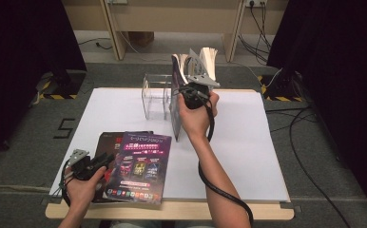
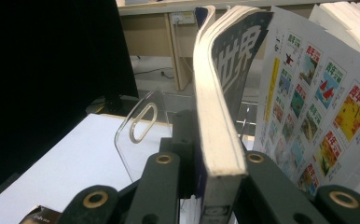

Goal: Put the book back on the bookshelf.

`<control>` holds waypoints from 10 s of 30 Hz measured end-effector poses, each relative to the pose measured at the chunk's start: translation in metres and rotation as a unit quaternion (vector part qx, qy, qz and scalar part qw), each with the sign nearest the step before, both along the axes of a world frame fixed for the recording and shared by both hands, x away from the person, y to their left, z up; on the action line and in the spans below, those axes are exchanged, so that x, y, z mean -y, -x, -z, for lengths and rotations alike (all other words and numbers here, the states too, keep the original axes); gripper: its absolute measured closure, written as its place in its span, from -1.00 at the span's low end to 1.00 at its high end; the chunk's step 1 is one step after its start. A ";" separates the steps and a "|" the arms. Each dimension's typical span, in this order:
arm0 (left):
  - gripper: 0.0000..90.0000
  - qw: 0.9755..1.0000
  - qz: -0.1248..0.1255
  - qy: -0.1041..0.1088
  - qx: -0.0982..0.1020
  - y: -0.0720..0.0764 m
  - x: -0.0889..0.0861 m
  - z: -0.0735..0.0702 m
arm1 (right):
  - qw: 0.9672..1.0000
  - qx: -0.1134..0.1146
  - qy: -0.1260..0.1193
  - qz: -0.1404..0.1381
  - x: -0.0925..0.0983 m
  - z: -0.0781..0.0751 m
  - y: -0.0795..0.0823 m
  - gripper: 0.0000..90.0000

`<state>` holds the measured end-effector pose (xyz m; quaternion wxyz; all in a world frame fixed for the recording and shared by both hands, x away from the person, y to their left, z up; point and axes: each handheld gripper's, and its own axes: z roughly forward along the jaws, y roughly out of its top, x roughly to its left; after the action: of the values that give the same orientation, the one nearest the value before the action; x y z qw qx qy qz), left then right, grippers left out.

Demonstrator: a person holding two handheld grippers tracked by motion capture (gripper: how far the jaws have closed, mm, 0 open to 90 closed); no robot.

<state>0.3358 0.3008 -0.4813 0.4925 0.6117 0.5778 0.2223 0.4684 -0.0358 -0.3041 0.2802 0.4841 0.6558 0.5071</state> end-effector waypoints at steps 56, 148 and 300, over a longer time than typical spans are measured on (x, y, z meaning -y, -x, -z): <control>0.38 1.000 -0.003 -0.001 0.000 -0.001 -0.003 0.000 | 0.999 0.018 -0.007 0.030 -0.001 -0.012 -0.034 0.85; 0.39 1.000 -0.002 0.001 -0.001 -0.001 -0.005 0.001 | 0.997 0.016 0.020 0.069 -0.017 0.010 -0.078 0.84; 0.27 1.000 0.013 -0.011 -0.010 -0.001 0.005 0.002 | 0.998 -0.030 0.016 0.057 0.010 0.021 -0.040 0.49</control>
<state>0.3365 0.2960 -0.4833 0.4825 0.6270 0.5721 0.2162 0.5085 -0.0453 -0.3249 0.2970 0.5311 0.6432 0.4648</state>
